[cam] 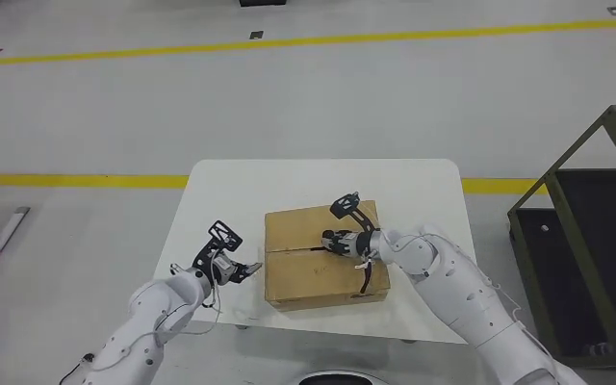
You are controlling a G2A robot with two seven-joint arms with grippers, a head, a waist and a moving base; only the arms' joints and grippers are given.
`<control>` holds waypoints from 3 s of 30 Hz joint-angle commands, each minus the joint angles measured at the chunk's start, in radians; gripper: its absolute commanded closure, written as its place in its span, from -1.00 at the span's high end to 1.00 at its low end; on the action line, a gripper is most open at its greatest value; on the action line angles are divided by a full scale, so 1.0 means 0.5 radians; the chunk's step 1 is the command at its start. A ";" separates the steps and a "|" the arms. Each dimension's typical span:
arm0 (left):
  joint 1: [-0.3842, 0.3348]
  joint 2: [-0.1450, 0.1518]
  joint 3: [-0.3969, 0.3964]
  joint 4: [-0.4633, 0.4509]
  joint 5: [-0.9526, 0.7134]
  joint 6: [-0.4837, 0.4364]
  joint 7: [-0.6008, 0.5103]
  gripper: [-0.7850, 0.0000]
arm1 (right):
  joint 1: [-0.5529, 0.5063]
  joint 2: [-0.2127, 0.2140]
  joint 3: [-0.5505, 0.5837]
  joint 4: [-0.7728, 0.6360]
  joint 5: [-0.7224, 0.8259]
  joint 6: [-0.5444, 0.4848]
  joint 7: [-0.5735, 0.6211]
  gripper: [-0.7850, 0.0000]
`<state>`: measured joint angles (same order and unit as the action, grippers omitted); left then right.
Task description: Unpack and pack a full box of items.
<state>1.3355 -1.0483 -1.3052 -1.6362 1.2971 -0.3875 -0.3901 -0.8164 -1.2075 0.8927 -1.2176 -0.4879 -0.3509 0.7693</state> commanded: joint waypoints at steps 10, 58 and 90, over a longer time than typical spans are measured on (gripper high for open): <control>0.008 -0.024 0.097 0.292 0.071 0.057 0.128 1.00 | 0.008 -0.008 -0.006 0.031 0.002 -0.017 0.021 -1.00; -0.302 -0.184 0.260 0.438 -0.074 0.379 0.804 1.00 | -0.025 -0.010 0.045 0.011 -0.018 -0.013 0.063 -1.00; -0.503 -0.290 0.560 0.261 0.039 0.347 0.688 1.00 | -0.481 0.188 0.752 -0.481 -0.105 0.158 0.096 -1.00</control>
<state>1.0896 -1.1901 -1.0372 -1.5082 1.3149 -0.2134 -0.0451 -1.0460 -1.1169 1.2552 -1.4480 -0.5407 -0.2729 0.8145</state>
